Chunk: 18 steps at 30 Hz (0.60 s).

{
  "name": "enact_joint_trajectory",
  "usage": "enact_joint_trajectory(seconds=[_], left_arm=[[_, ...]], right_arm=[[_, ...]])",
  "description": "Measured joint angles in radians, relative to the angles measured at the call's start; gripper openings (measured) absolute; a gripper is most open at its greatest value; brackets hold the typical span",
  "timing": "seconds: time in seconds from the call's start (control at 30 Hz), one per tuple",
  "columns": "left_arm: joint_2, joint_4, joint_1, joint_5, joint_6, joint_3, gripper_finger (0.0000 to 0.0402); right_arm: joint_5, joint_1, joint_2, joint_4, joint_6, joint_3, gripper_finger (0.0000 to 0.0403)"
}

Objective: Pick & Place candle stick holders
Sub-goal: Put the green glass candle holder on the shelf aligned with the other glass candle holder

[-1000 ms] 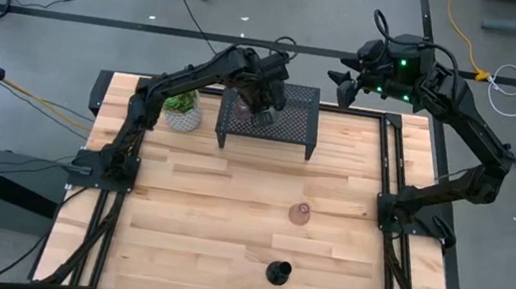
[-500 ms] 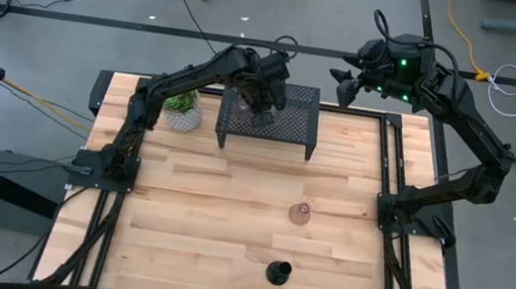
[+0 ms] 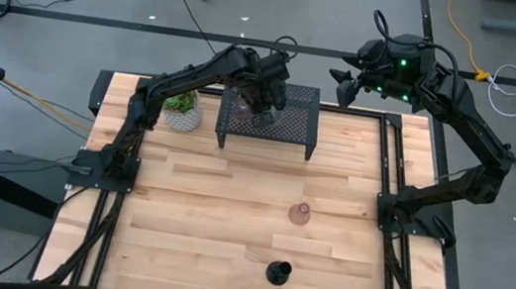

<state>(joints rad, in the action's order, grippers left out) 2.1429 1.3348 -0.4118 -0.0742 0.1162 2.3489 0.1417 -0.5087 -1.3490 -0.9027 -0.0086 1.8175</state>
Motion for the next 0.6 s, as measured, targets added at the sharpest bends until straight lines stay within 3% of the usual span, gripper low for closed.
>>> enact_joint_trajectory(seconds=[0.37, 0.6], left_arm=[[0.000, -0.001, 0.000, 0.001, -0.020, 0.000, 0.0112], [0.000, -0.026, 0.001, 0.001, -0.026, 0.000, 0.0123]], right_arm=[[0.000, 0.000, 0.000, 0.000, 0.000, 0.000, 0.0249], [0.000, 0.000, 0.000, 0.000, -0.001, 0.000, 0.0249]])
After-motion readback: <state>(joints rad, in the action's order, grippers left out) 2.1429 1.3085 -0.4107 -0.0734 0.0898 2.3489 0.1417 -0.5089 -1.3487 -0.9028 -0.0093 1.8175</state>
